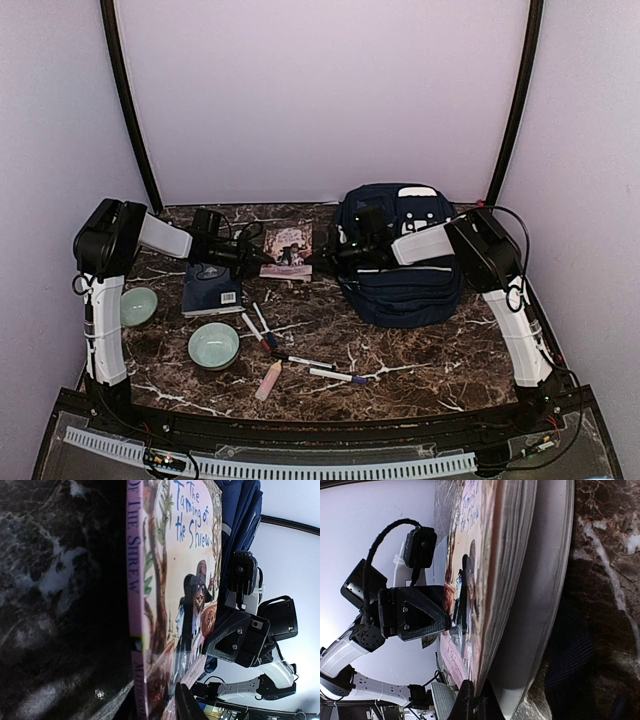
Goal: Pack the student bag
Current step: Pick up the book at the corner of the board, then pass from the left arm to the right
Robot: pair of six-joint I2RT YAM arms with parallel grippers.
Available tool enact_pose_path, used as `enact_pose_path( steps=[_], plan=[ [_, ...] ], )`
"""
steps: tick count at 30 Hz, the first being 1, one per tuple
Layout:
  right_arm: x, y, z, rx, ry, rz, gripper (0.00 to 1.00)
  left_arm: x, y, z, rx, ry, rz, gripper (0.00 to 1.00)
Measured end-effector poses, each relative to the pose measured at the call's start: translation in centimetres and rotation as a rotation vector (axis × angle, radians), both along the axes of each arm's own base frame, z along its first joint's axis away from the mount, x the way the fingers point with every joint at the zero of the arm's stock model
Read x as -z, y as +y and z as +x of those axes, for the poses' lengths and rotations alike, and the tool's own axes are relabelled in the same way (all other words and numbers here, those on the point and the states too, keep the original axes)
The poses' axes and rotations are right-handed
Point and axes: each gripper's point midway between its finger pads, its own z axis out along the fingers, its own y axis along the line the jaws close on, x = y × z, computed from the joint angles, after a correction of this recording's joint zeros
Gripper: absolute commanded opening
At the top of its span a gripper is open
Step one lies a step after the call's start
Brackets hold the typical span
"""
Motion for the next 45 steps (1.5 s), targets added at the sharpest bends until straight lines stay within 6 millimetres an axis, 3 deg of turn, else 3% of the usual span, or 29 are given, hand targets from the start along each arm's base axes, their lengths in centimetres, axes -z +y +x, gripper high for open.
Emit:
enact_pose_path(
  steps=[5, 9, 13, 17, 20, 22, 23, 26, 28, 31, 35, 39, 45],
  plan=[
    [0.4, -0.1, 0.0, 0.002, -0.014, -0.021, 0.21, 0.0, 0.0, 0.0, -0.002, 0.004, -0.002, 0.00],
    [0.4, -0.2, -0.3, -0.008, -0.035, -0.043, 0.41, 0.0, 0.1, -0.1, -0.003, 0.002, 0.009, 0.00],
    [-1.3, -0.9, -0.8, -0.026, -0.076, -0.069, 0.53, -1.5, 0.6, -0.5, -0.011, -0.016, 0.052, 0.00],
    [-6.5, -2.5, -0.9, -0.049, -0.207, -0.068, 0.55, -6.6, 0.9, -0.9, -0.015, -0.121, 0.079, 0.00],
    [-12.4, -4.2, -1.0, -0.078, -0.380, -0.067, 0.61, -11.2, 0.7, -1.0, -0.007, -0.239, 0.081, 0.00],
    [-16.5, -5.5, -1.2, -0.094, -0.517, -0.066, 0.64, -15.6, -0.2, -1.3, 0.014, -0.367, 0.080, 0.00],
    [-18.4, -6.2, -1.5, -0.103, -0.580, -0.064, 0.65, -15.9, -0.9, -1.7, 0.030, -0.376, 0.077, 0.00],
    [-22.6, -8.1, -2.9, -0.121, -0.712, -0.048, 0.66, -19.2, -3.5, -3.8, 0.086, -0.473, 0.049, 0.00],
    [-24.4, -9.5, -4.2, -0.132, -0.771, -0.031, 0.73, -20.7, -5.2, -5.1, 0.121, -0.521, 0.021, 0.00],
    [-25.3, -11.9, -5.3, -0.130, -0.813, -0.035, 0.80, -22.3, -7.6, -6.9, 0.169, -0.584, -0.036, 0.00],
    [-24.6, -13.8, -5.8, -0.130, -0.832, -0.077, 0.91, -23.5, -9.7, -8.5, 0.204, -0.640, -0.127, 0.00],
    [-23.4, -14.3, -6.9, -0.152, -0.821, -0.095, 1.00, -24.7, -10.4, -9.0, 0.200, -0.673, -0.187, 0.00],
    [-22.8, -13.8, -8.2, -0.191, -0.768, -0.025, 1.00, -27.1, -11.5, -9.9, 0.211, -0.730, -0.272, 0.00]
  ],
)
